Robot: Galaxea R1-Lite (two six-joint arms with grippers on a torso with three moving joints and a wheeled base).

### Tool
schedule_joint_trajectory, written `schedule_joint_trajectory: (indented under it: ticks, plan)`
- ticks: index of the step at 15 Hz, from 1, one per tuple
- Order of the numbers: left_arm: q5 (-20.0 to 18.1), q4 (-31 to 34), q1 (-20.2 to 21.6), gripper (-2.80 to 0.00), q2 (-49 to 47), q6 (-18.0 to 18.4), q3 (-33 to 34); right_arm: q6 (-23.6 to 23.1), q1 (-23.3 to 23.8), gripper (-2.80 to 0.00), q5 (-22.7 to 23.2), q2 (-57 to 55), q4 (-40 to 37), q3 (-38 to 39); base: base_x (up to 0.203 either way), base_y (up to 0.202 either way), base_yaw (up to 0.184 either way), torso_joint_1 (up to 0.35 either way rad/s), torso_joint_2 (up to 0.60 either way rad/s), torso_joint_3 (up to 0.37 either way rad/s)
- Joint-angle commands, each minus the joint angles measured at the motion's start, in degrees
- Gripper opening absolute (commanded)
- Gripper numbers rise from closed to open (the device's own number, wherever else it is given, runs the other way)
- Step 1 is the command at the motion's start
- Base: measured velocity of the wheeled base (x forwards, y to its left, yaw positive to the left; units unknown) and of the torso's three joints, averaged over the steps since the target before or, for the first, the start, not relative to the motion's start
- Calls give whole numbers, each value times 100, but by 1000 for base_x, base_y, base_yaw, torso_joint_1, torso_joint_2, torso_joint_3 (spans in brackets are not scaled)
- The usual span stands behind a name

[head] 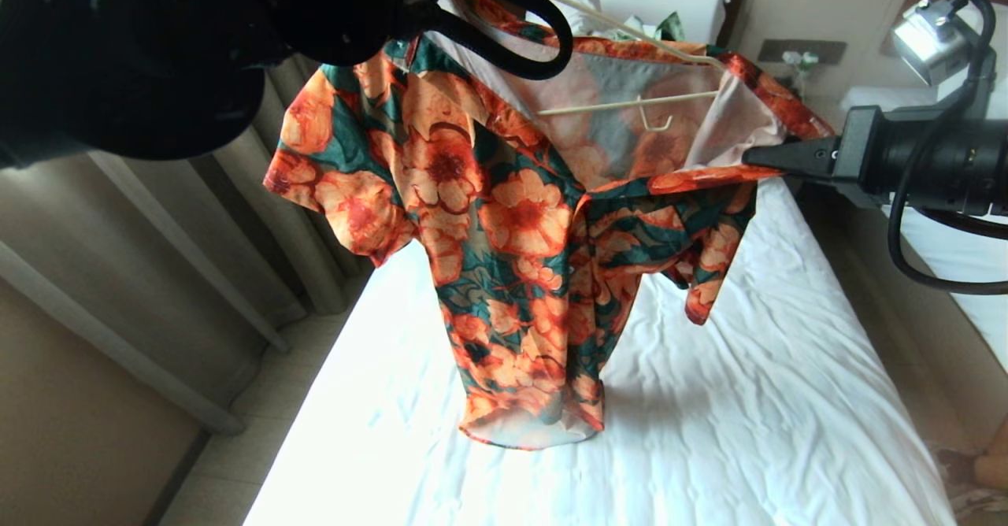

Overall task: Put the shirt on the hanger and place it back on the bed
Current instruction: Take the clothes hanger out of the clothes

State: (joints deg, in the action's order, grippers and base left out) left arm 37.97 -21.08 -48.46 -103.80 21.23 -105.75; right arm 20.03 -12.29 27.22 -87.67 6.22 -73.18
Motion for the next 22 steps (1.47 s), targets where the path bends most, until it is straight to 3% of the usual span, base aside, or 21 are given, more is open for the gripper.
schedule_joint_trajectory:
  ticks: [1, 5, 7, 12, 15, 16, 18, 20, 22]
  plan:
    - [22, -10, -6, -280, 0, 13, 2, 11, -49, 0, 20, -55, 11, -38, 0, 0, 0, 0, 0, 0]
    - [17, 2, -68, -280, -126, -86, 11, -13, -23, 0, -34, -19, -88, 30, 0, 0, 0, 0, 0, 0]
    - [16, -6, -148, -280, -367, -147, -3, -180, 354, 0, -20, -112, -435, 91, 0, 0, 0, 0, 0, 0]
    - [26, -19, -199, -280, -624, -181, -270, -663, 705, 0, -5, 246, -1481, 383, 0, 0, 0, 0, 0, 0]
    - [23, -19, -198, -280, -632, -181, -276, -964, 1265, 0, 66, 539, -1948, 443, 0, 0, 0, 0, 0, 0]
    - [26, -19, -208, -280, -651, -189, -270, -1008, 1354, -280, 175, 611, -1942, 475, 0, 0, 0, 0, 0, 0]
    - [24, -8, -208, -280, -658, -299, -262, -1016, 1466, -280, 391, 758, -1940, 480, 0, 0, 0, 0, 0, 0]
    - [-11, 116, -208, -280, -685, -808, -270, -1010, 1492, -280, 416, 832, -1940, 463, 0, 0, 0, 0, 0, 0]
    - [-49, 260, -193, -280, -712, -1621, -265, -1001, 1549, -280, 416, 831, -1940, 446, 0, 0, 0, 0, 0, 0]
